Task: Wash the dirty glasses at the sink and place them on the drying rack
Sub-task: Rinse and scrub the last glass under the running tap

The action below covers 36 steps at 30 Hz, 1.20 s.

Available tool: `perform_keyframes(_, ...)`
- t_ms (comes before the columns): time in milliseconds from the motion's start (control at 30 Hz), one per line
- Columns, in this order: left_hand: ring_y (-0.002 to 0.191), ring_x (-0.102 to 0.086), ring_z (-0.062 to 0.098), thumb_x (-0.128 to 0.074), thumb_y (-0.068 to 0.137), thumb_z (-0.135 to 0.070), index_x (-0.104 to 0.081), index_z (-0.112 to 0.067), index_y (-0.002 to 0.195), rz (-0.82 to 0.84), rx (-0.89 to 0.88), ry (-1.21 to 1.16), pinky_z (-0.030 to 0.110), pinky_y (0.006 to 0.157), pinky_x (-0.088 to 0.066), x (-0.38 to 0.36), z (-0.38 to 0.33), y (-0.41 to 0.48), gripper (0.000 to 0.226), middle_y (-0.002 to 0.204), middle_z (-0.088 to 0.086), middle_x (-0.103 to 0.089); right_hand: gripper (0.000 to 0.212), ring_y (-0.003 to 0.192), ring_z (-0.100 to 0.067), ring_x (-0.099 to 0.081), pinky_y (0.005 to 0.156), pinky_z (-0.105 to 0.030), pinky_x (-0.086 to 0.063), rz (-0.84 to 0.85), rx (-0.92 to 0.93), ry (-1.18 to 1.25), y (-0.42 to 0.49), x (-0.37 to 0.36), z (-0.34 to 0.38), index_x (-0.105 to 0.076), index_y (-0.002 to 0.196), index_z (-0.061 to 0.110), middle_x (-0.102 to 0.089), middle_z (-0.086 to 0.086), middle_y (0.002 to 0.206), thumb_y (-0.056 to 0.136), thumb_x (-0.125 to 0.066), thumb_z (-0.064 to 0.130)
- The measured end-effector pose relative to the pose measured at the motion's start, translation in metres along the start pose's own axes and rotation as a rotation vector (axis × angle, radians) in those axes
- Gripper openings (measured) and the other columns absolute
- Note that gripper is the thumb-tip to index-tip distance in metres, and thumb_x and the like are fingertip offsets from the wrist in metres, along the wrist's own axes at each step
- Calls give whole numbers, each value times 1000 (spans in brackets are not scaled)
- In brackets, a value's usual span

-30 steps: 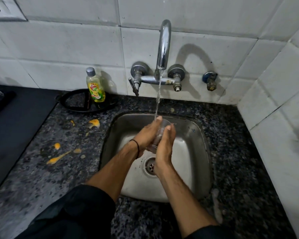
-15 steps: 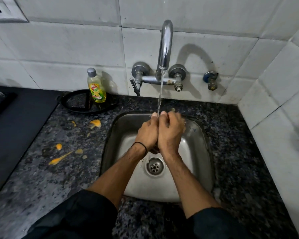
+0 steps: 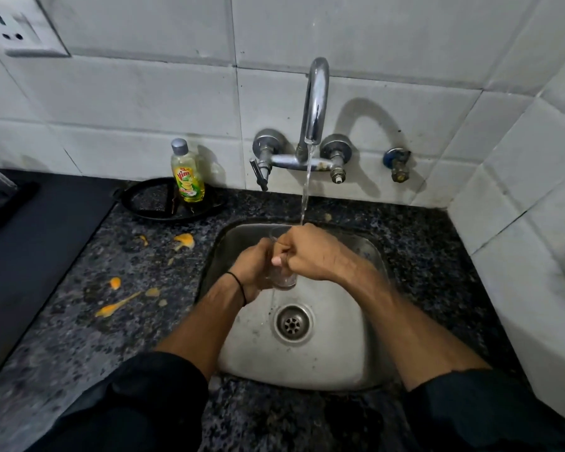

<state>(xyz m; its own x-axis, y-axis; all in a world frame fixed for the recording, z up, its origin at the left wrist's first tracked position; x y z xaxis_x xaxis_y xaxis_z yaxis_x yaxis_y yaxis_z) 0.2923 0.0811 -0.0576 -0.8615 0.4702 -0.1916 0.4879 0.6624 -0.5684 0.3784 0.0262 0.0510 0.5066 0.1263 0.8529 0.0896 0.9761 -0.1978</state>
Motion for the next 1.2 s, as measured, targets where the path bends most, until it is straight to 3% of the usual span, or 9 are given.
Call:
perform_keyframes(167, 73, -61, 17, -47, 100, -38, -61, -18, 107, -30, -111, 91, 31, 68, -48, 8, -69, 11, 25, 87, 2, -73, 17, 90, -25, -66, 75, -32, -47, -92, -20, -213, -16, 14, -1, -67, 83, 25, -71, -2, 92, 94, -61, 37)
perform_keyframes(300, 88, -66, 25, -65, 91, -45, -48, -6, 132, -219, -403, 416, 33, 68, -51, 4, -134, 18, 59, 113, 17, -65, 19, 93, -23, -67, 84, -36, -52, -113, -9, -201, -19, 20, 1, -68, 90, 23, -72, 0, 96, 96, -59, 39)
perform_keyframes(400, 97, -63, 38, -59, 96, -37, -55, -1, 115, -407, -528, 806, 37, 75, -47, -4, -159, 18, 41, 109, 21, -66, 20, 89, -25, -66, 74, -30, -45, -143, 21, -220, -21, 25, 4, -56, 78, 27, -71, -2, 92, 95, -59, 38)
perform_keyframes(500, 96, -63, 40, -45, 102, -26, -56, -5, 111, -510, -604, 1048, 41, 74, -47, -9, -163, 14, 25, 107, 21, -67, 17, 88, -21, -66, 75, -30, -46, -149, 15, -166, -22, 27, 5, -64, 83, 26, -72, 1, 91, 95, -61, 38)
perform_keyframes(767, 98, -63, 38, -44, 103, -28, -52, -9, 114, -517, -618, 1242, 41, 75, -47, -10, -160, 6, 23, 108, 16, -66, 18, 84, -12, -66, 74, -28, -47, -207, -63, -16, -27, 24, -3, -62, 75, 34, -73, 10, 85, 93, -63, 35)
perform_keyframes(900, 97, -64, 34, -57, 94, -39, -60, -7, 108, -358, -401, 919, 42, 87, -53, 1, -114, 9, 35, 104, 14, -67, 20, 73, -6, -69, 73, -27, -55, -346, -74, 410, -30, 16, -17, -73, 76, 19, -75, 5, 74, 94, -65, 22)
perform_keyframes(1033, 73, -63, 17, -63, 96, -28, -70, -9, 79, -78, -458, 430, 20, 65, -50, -6, -75, -30, 26, 73, 2, -68, 20, 63, -15, -66, 64, -25, -50, -539, -194, 1175, -33, -2, -37, -69, 83, 5, -72, -9, 70, 98, -58, 12)
perform_keyframes(1133, 89, -70, 14, -70, 91, -25, -69, -13, 108, 140, -478, 152, 23, 69, -55, -16, -56, -59, 20, 98, 4, -73, 21, 64, -17, -56, 66, -32, -46, -496, -353, 1675, -32, -33, -43, -65, 81, 14, -64, -5, 71, 98, -56, 22)
perform_keyframes(1200, 101, -70, 14, -78, 83, -9, -62, -14, 122, 234, -560, 145, 27, 82, -57, -23, -55, -68, 43, 111, 6, -72, 25, 68, -21, -59, 71, -36, -49, -480, -448, 1953, -30, -53, -39, -67, 79, 11, -65, -8, 74, 97, -57, 25)
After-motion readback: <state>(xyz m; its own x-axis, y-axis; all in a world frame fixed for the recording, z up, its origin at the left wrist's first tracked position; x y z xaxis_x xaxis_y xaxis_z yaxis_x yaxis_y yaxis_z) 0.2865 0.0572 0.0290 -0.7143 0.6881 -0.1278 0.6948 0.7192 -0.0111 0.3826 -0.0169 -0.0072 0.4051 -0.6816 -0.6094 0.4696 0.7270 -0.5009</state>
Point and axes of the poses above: each hand's wrist, its own y-axis towards the middle knuckle, its own x-axis out of the back of the hand, z = x × y, the point moved 6 cm from there along y, towards the middle knuckle
